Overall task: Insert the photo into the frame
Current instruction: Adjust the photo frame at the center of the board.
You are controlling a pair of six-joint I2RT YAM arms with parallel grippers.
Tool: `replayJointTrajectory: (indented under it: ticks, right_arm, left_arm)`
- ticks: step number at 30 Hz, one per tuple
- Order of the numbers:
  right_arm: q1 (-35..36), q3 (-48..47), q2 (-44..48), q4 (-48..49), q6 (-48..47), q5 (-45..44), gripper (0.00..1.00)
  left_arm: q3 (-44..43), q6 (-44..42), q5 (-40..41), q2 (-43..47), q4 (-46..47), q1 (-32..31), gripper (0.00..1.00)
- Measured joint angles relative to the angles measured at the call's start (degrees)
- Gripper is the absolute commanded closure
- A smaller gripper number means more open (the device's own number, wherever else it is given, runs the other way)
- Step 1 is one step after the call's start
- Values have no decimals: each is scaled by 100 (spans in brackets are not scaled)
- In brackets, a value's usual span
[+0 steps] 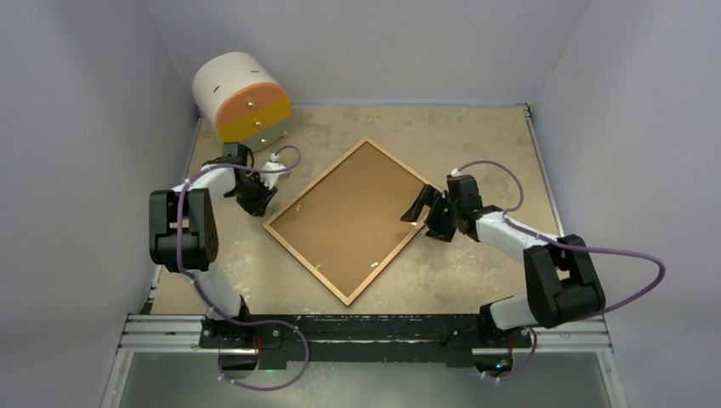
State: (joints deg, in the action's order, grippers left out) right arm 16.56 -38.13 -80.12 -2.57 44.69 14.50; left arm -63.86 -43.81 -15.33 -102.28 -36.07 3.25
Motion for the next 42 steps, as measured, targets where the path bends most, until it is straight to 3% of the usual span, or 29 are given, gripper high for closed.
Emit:
replayJointTrajectory:
  ticks: [6, 16, 22, 29, 36, 42]
  right_arm:
    - [-13, -61, -542, 625, 162, 293, 1]
    - [-352, -1272, -1565, 455, -68, 42, 4]
    - [-398, -1585, -1285, 63, -227, -490, 11]
    - [-245, -1650, -568, 109, -227, -708, 16]
    - [734, -1845, -1025, 688, -50, -46, 16]
    - [1576, -2037, -1773, 1115, 138, 308, 19]
  left_arm:
    - [140, 70, -267, 72, 120, -107, 70]
    - [695, 72, -544, 531, 59, -931, 69]
    - [916, -52, -1021, 791, -688, -1095, 66]
    - [348, -68, -1648, 597, -1309, -564, 55]
    - [155, 138, -2120, 96, -1270, -568, 62]
    - [192, 251, -2288, -7, -1224, -568, 77]
